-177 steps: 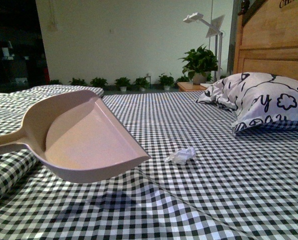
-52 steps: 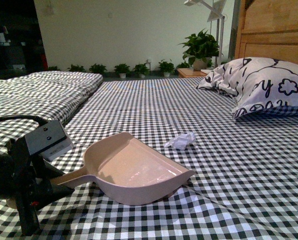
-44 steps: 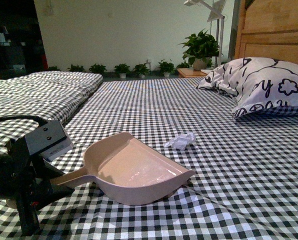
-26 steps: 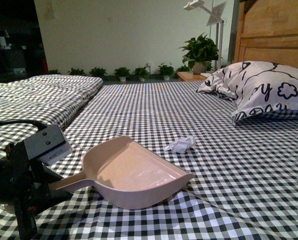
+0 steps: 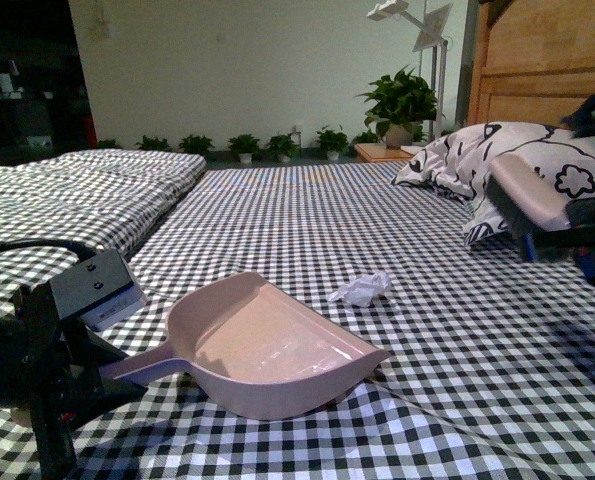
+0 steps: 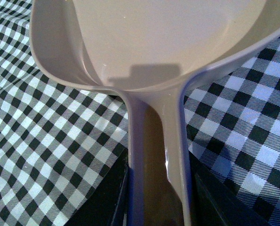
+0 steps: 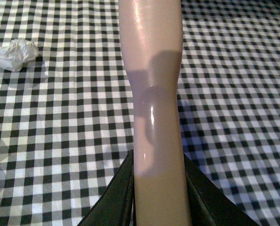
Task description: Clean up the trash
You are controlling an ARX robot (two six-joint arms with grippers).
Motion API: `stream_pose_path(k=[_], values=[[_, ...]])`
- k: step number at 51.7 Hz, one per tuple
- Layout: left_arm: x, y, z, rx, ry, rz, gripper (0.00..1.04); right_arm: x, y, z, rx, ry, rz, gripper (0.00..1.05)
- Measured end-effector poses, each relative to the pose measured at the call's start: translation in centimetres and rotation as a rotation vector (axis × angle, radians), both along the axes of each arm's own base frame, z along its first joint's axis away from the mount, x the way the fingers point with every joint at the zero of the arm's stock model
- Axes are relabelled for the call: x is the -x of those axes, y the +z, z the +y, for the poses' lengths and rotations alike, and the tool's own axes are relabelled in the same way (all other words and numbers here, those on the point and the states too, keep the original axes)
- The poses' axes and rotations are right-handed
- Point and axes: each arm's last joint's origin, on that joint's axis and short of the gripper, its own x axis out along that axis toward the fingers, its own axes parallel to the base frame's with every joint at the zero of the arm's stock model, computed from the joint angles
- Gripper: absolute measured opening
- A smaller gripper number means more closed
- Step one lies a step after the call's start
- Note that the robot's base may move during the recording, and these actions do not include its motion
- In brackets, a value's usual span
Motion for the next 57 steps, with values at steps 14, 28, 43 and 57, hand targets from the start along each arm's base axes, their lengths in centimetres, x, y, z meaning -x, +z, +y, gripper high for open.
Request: stream_pose_path(k=[14,28,43,57], values=[[0.0,0.0,0.0,0.000,0.000,0.000,0.29,-4.5,-3.1,2.2,0.045,0.058,0.056,0.21],[0.0,0.0,0.0,0.000,0.000,0.000,0.29,-6.5,-4.7,2.9,0.114,0.053,0.085,0.21],[0.0,0.0,0.0,0.000,0.000,0.000,0.29,-6.8,-5.9,2.8,0.192,0.029,0.113,0.21],[-0.1,0.2,0.0,-0.068,0.021,0.065,0.29,-6.6,-6.2,3.2,0.186,0.046,0.118,0.21]])
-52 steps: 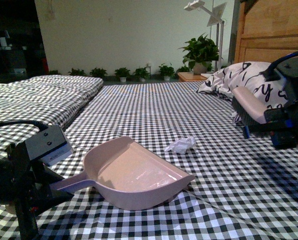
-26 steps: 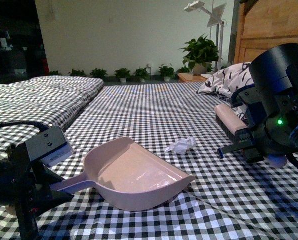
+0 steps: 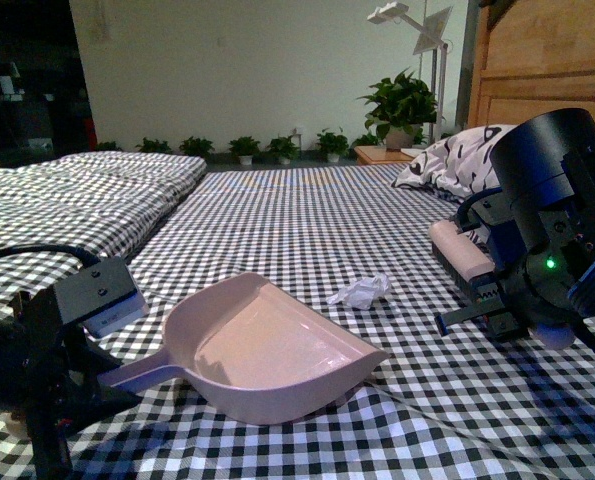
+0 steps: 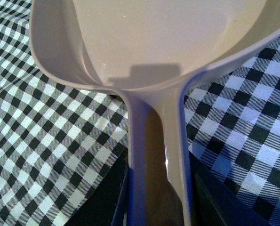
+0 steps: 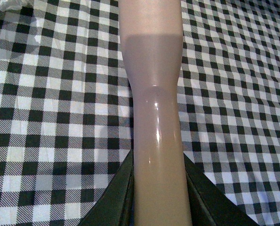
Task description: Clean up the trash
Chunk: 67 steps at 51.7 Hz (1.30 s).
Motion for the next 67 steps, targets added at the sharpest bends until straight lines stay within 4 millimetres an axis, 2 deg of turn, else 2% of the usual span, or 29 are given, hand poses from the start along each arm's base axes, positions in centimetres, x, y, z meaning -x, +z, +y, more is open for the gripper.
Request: stream_pose_path(k=[11,26,36,67], values=[[0.1,0.3,0.1,-0.058,-0.022,0.093,0.29,0.0,0.0,0.0,-0.009,0.008,0.001,0.21],[-0.8,1.7,-0.2,-0.101,-0.034,0.091,0.29,0.0,-0.1,0.1,-0.019,0.014,-0.006,0.21],[-1.8,3.1,0.0,-0.169,-0.024,0.078,0.29,0.7,-1.1,0.0,-0.024,0.021,0.024,0.21],[-3.5,4.6,-0.9,-0.223,-0.038,0.099,0.29,0.7,-0.1,-0.6,-0.041,0.018,-0.006,0.21]])
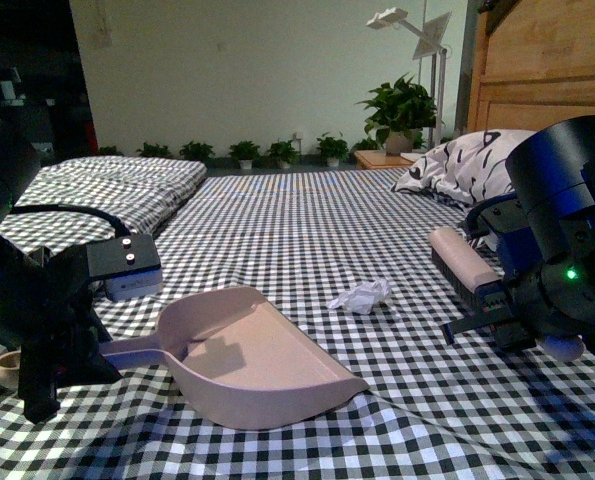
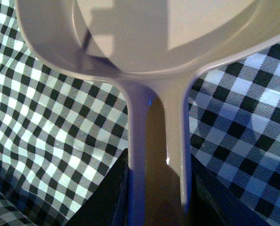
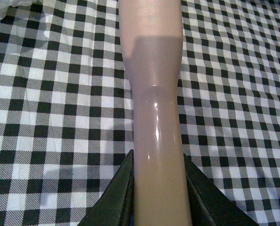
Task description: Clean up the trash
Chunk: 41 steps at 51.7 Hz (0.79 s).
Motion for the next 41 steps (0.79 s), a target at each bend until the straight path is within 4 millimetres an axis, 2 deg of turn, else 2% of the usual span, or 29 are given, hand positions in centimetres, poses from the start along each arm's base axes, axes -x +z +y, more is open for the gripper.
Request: stream_pose_path(k=[24,41], values=[[-0.05,0.08,-0.39,-0.012,-0.005,0.005,0.29,-0.03,-0.02,-0.28,-0.001,-0.007,-0.002,0.21],[-0.05,0.08,-0.39,-0.012,-0.005,0.005,0.29,-0.42,-0.02,-0.84,0.078,-0.074,0.014,0.21]])
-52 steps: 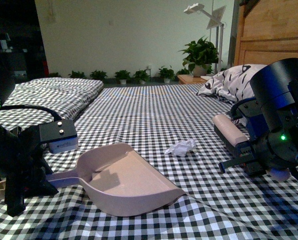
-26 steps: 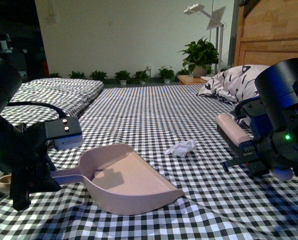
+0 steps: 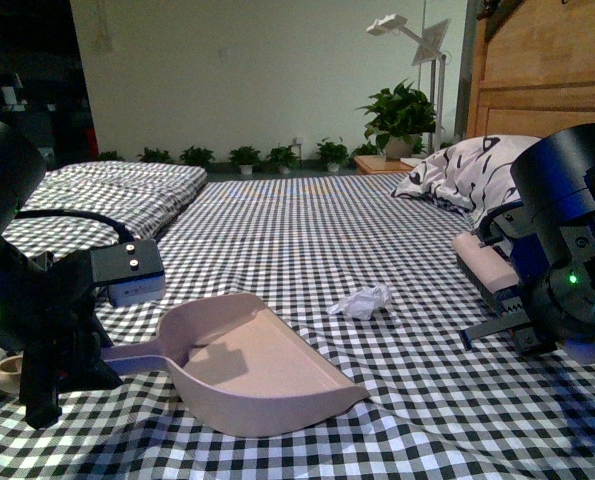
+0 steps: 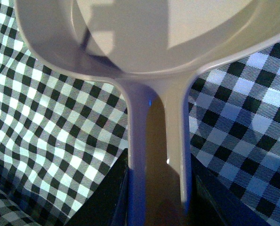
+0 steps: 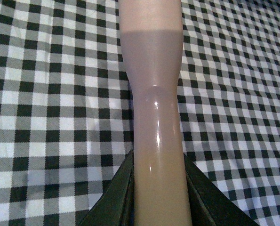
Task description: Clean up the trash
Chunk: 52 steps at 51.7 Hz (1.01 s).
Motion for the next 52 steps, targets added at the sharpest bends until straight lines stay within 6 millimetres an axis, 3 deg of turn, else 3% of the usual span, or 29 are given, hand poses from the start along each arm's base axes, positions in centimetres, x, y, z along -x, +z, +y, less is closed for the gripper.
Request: stream_pose_path(k=[16,28,39,52], values=[[0.0,0.0,0.0,0.000,0.000,0.000,0.29,-1.4,-2.7,0.9,0.091,0.014,0.119,0.21],[0.0,0.0,0.0,0.000,0.000,0.000,0.29,-1.6,-3.7,1.8,0.100,0.045,0.168,0.21],[0.0,0.0,0.0,0.000,0.000,0.000,0.29,-0.9,-4.0,4.0,0.037,0.116,0.190,0.21],[0.0,0.0,0.0,0.000,0.000,0.000,0.29,1.2,-3.0,6.7,-0.050,0.261,0.185,0.21]])
